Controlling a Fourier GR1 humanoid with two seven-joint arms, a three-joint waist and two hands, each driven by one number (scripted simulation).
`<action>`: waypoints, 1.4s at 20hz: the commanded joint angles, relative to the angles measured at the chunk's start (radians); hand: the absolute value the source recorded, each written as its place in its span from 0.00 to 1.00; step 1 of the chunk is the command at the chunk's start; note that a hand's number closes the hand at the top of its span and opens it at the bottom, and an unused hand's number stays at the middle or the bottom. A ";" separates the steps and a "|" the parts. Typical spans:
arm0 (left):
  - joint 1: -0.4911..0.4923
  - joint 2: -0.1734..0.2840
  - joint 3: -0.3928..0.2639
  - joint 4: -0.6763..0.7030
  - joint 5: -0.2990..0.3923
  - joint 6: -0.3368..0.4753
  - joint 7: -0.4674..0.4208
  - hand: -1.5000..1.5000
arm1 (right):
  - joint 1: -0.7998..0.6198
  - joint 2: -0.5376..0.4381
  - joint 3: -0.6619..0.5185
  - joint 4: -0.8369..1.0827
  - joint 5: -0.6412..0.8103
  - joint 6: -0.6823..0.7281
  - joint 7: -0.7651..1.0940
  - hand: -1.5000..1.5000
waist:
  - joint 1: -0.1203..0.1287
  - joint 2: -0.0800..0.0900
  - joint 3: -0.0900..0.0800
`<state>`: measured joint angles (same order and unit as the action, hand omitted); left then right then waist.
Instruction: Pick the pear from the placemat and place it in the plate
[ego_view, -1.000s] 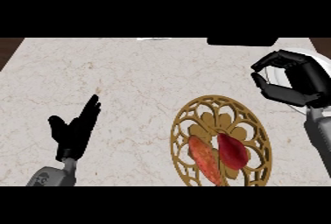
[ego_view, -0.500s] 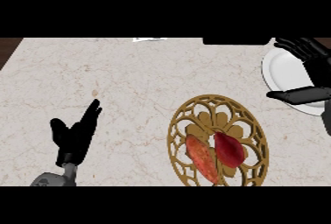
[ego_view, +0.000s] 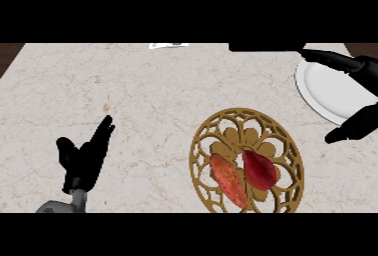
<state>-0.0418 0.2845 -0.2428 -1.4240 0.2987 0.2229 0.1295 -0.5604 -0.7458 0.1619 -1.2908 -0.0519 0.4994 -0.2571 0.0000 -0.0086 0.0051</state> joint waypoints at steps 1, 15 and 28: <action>0.061 -0.011 -0.017 0.013 0.002 -0.015 0.013 0.50 | -0.008 -0.021 0.065 -0.104 0.063 0.040 0.101 0.00 | 0.000 0.004 -0.006; 0.078 -0.063 -0.017 -0.005 -0.057 0.007 0.030 0.50 | 0.163 0.075 0.145 -0.417 0.236 0.008 0.389 0.00 | -0.004 0.006 -0.005; 0.088 -0.056 0.032 -0.060 -0.056 -0.057 0.079 0.50 | 0.295 0.208 0.216 -0.488 0.400 0.028 0.424 0.00 | 0.001 0.008 -0.005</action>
<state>-0.0068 0.2387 -0.1998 -1.4706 0.2351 0.1825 0.1697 -0.3296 -0.5476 0.3625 -1.7605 0.2631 0.5495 0.2099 0.0004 -0.0061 0.0061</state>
